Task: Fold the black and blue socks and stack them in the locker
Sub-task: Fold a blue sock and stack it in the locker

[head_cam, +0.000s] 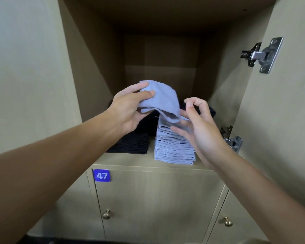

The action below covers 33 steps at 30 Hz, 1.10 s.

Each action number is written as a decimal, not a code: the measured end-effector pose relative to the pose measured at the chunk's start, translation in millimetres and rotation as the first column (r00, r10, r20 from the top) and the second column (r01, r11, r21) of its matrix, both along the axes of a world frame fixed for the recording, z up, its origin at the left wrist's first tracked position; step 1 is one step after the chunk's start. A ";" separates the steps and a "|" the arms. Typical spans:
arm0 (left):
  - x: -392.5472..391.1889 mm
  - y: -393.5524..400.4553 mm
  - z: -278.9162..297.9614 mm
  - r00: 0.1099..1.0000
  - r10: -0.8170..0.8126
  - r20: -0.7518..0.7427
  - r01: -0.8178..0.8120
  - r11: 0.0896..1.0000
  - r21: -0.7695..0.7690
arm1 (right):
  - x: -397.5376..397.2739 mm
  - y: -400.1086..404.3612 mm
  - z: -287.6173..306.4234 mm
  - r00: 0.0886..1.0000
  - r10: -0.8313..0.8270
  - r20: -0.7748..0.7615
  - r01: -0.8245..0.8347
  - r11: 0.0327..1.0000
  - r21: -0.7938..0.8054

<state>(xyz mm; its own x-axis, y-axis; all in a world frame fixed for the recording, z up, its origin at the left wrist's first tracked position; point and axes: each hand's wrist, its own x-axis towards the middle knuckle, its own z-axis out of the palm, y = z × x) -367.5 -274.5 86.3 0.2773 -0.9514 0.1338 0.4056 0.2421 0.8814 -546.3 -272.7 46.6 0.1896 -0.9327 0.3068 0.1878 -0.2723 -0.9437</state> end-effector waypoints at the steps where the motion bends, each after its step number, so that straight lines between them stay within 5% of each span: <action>1: -1.3 -2.3 0.2 0.999 -0.035 0.001 0.035 0.999 -0.004 | -2.2 -2.6 -0.1 0.997 0.060 0.048 -0.061 0.998 0.023; 5: -6.0 -13.8 0.3 0.993 -0.117 0.025 0.117 0.993 0.008 | -9.0 -18.3 6.7 0.972 0.167 0.168 -0.180 0.981 0.066; 9: -5.3 -29.9 -11.7 0.981 -0.120 0.150 0.108 0.991 0.082 | -15.9 -45.4 11.8 0.999 -0.026 -0.025 0.026 1.000 0.016; 12: -8.7 -40.7 -24.6 0.950 -0.091 0.298 0.048 0.988 0.148 | -18.7 -59.5 4.8 0.927 -0.225 -0.301 0.202 0.974 -0.106; 19: -16.9 -65.5 -19.0 0.832 -0.127 0.540 0.012 0.977 0.211 | -25.3 -84.4 3.2 0.814 -0.409 -0.412 0.363 0.912 -0.189; 23: -19.3 -71.6 -14.8 0.753 -0.160 0.638 0.009 0.972 0.234 | -27.7 -86.6 -1.5 0.771 -0.453 -0.448 0.401 0.891 -0.211; 28: -15.8 -68.7 -20.7 0.527 -0.225 0.820 -0.022 0.961 0.277 | -28.9 -85.4 -13.9 0.661 -0.480 -0.577 0.392 0.876 -0.279; 33: -15.8 -68.5 -26.3 0.555 -0.214 0.804 0.012 0.968 0.249 | -27.5 -78.1 -19.7 0.613 -0.470 -0.634 0.313 0.882 -0.351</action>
<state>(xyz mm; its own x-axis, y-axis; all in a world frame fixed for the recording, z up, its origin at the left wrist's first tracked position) -383.4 -343.0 60.0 0.0315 -0.9978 0.0578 -0.5049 0.0340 0.8625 -573.8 -350.8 26.9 0.0468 -0.9069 0.4188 -0.6542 -0.3447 -0.6732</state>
